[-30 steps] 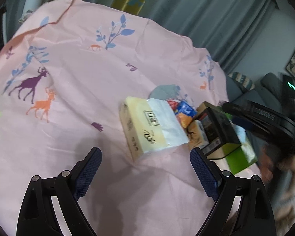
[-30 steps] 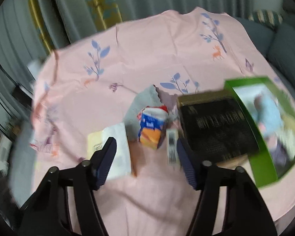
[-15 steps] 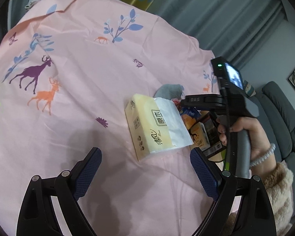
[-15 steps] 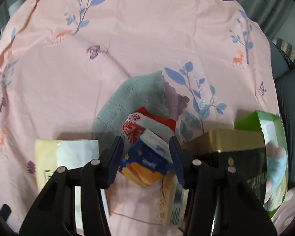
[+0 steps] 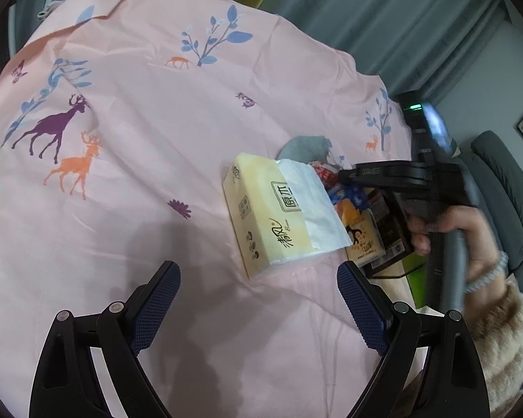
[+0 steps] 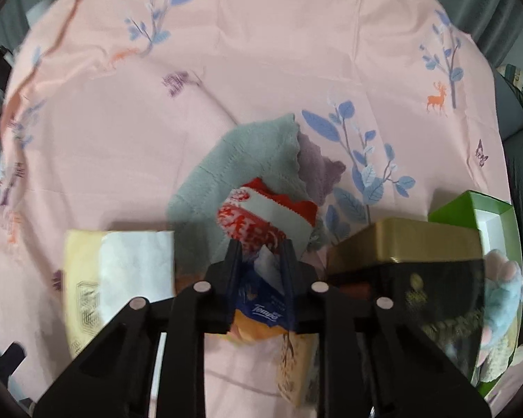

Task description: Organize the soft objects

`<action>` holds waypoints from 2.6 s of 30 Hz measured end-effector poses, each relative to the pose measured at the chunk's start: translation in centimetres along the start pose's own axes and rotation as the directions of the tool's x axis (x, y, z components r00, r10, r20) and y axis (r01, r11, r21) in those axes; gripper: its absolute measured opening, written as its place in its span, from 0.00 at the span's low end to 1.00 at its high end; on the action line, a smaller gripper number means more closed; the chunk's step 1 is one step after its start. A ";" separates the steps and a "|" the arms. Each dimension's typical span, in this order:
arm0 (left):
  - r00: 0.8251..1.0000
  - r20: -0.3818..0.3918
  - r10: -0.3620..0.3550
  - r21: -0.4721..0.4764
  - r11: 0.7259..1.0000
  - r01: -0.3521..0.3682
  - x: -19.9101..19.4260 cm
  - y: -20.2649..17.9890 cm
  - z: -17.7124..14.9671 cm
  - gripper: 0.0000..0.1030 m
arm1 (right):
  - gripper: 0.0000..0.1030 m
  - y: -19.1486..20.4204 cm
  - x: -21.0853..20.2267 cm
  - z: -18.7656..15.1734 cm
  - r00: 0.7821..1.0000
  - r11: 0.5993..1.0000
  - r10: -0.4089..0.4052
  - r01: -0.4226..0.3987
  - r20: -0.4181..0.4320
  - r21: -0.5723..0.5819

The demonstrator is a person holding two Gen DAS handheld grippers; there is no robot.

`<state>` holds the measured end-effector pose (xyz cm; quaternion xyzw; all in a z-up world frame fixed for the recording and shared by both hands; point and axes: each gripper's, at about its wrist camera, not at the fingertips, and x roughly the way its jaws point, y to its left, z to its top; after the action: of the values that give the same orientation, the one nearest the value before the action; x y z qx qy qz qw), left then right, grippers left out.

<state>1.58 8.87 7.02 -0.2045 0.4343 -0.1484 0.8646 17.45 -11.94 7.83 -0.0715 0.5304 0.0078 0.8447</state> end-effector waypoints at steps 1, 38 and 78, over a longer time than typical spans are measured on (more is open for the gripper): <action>1.000 0.000 0.007 -0.001 1.000 -0.007 0.1 0.0 0.0 0.89 | 0.14 0.0 -0.8 -0.3 1.000 1.000 0.013 -0.013 0.017 -0.003; 0.998 -0.063 0.017 -0.029 0.999 -0.019 0.9 0.3 -0.3 0.89 | 0.47 0.9 2.7 -2.7 0.963 0.985 0.173 -0.173 -0.209 0.018; 0.994 -0.112 0.014 0.062 0.998 -0.007 2.7 -5.1 -3.8 0.89 | 0.64 -3.7 -5.6 -18.5 0.939 0.933 0.343 -0.339 -0.015 0.118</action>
<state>-0.32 2.45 5.58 -0.1671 0.4784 -0.1684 0.8455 -1.26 -17.63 5.39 0.0697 0.5492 0.1228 0.8237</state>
